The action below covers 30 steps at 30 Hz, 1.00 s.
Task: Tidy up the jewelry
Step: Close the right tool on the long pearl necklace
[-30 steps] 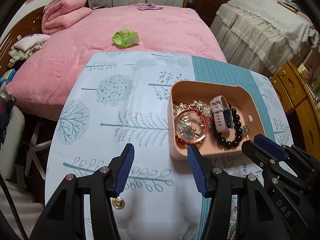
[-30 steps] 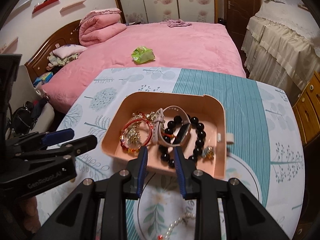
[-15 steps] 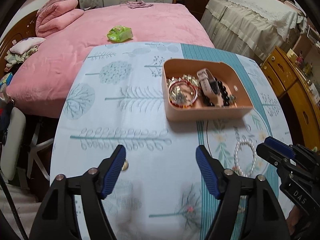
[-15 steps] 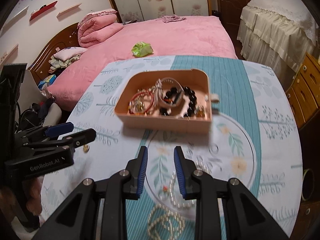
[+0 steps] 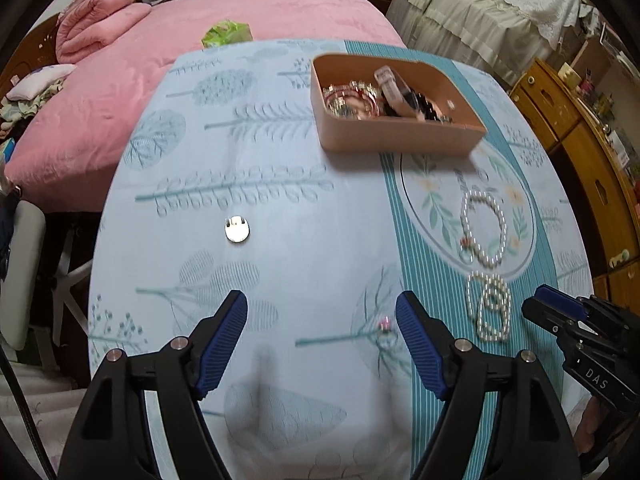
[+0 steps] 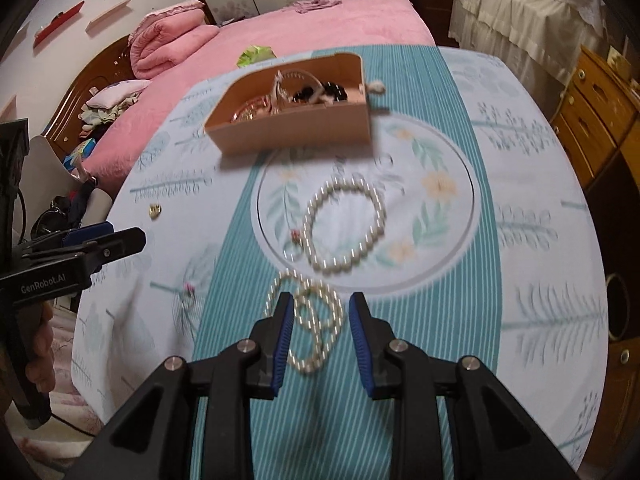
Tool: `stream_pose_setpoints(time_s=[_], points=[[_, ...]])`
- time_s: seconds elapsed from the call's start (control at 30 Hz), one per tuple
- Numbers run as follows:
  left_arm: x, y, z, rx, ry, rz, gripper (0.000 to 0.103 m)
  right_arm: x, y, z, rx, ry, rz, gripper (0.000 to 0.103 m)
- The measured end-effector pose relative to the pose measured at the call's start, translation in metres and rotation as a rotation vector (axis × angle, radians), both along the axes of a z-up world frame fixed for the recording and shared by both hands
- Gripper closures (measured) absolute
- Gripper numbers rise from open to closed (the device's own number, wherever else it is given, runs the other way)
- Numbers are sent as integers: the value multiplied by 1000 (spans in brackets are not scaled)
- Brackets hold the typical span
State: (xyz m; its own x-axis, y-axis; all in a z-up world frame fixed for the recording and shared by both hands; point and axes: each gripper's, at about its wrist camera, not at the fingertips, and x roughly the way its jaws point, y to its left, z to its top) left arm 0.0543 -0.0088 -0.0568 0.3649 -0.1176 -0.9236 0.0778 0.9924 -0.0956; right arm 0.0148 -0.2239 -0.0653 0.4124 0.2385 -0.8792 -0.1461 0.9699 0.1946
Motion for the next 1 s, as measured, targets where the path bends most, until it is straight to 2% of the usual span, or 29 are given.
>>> stream_pose_setpoints(time_s=[0.27, 0.3, 0.4, 0.7, 0.83, 1.0], points=[[-21, -9, -16, 2, 39, -30, 28, -15, 6, -19, 35, 66, 14, 73], [-23, -10, -19, 0, 45, -32, 28, -15, 7, -20, 37, 69, 18, 71], [-26, -11, -24, -5, 52, -33, 28, -15, 10, -22, 32, 67, 26, 56], [-24, 0, -26, -42, 54, 13, 28, -8, 13, -28, -5, 42, 31, 56], [-21, 2, -26, -67, 62, 36, 28, -7, 25, -30, -71, 4, 62, 56], [-19, -10, -25, -86, 57, 16, 28, -7, 38, -31, -145, -52, 103, 56]])
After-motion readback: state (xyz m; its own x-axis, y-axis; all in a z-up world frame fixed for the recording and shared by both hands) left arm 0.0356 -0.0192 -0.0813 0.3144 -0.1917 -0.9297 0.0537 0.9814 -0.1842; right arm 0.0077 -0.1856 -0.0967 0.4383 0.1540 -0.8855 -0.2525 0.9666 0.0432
